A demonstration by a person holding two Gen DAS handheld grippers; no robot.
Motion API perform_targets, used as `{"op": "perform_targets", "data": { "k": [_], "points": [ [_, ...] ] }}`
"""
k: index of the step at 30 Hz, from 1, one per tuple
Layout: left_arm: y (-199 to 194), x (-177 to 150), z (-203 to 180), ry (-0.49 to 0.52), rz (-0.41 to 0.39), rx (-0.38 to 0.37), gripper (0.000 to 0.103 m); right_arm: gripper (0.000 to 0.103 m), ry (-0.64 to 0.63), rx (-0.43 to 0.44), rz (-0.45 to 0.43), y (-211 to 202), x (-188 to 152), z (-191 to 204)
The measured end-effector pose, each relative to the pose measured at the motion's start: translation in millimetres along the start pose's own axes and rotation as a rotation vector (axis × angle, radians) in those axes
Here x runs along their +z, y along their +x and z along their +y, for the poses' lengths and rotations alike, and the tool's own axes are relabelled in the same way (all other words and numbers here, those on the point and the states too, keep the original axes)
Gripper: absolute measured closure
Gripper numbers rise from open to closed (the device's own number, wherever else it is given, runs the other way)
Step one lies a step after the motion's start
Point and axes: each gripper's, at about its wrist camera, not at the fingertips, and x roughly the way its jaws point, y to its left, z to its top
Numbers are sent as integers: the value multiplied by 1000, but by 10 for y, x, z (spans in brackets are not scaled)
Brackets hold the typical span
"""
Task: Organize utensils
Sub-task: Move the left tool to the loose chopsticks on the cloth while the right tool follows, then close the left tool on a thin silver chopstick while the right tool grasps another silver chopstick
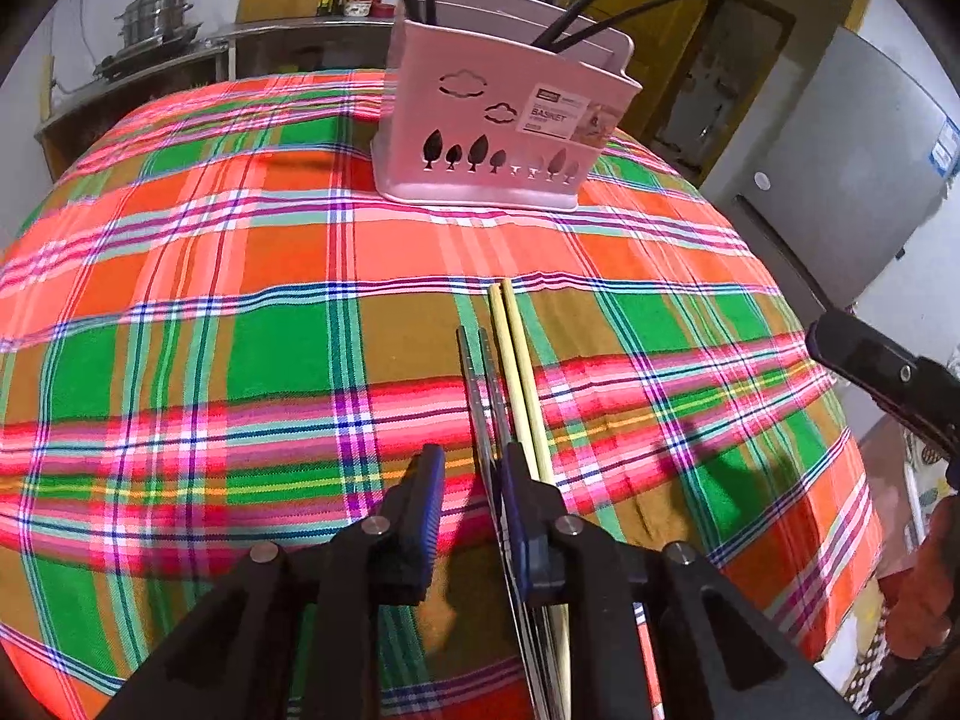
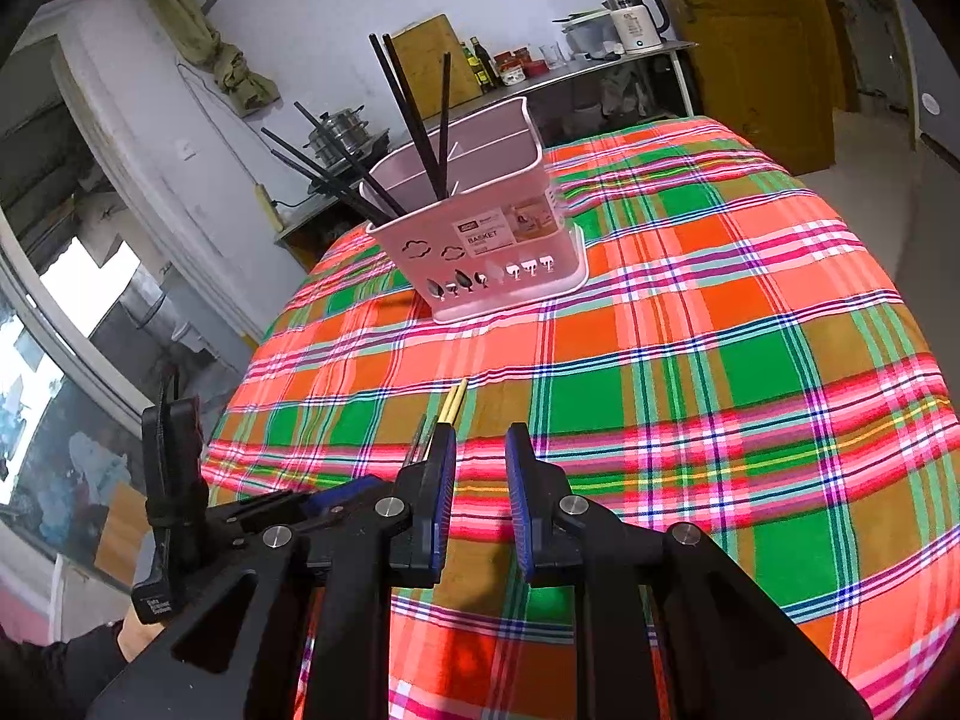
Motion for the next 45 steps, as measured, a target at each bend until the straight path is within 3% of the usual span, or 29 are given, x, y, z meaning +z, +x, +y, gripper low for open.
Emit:
{"op": "perform_targets", "data": {
  "k": [10, 20, 24, 29, 37, 45],
  "points": [
    [-18, -67, -3, 69, -9, 99, 96, 86, -16, 17, 7, 10, -6, 51],
    [-270, -94, 721, -97, -50, 190, 96, 86, -93, 83, 108, 505, -119, 465],
    [-341, -133, 900, -139, -60, 151, 96, 86, -121, 88, 168, 847, -153, 602],
    [-329, -151, 896, -135, -72, 138, 96, 86, -132, 67, 183, 1118, -53, 644],
    [-326, -152, 920, -139, -80, 111, 96, 85, -69, -13, 218, 1532, 202, 414],
    [-331, -128, 929, -146, -70, 106, 96, 85, -8, -11, 234, 1345, 143, 230]
  ]
}}
